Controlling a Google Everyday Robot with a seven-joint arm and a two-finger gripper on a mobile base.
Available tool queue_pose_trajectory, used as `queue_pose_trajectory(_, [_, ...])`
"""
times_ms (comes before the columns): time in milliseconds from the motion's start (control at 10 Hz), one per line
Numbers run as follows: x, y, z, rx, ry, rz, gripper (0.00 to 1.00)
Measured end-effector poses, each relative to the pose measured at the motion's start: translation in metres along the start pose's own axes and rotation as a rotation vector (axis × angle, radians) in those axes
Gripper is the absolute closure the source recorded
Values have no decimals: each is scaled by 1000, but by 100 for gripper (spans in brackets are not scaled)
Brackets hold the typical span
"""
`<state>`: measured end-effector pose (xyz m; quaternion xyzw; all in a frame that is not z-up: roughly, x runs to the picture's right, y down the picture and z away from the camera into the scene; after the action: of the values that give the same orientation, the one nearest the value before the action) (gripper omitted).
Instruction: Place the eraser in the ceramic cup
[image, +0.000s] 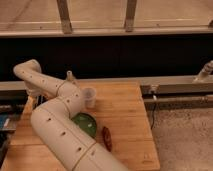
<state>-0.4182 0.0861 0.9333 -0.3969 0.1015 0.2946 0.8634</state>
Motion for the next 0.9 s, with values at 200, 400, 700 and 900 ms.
queue_pose_trajectory(200, [0, 0, -4, 10, -11, 2, 82])
queue_pose_trajectory(400, [1, -3, -9, 14, -36, 11, 98])
queue_pose_trajectory(700, [7, -10, -31, 22, -125, 36, 100])
queue_pose_trajectory(900, [17, -17, -72, 47, -212, 55, 100])
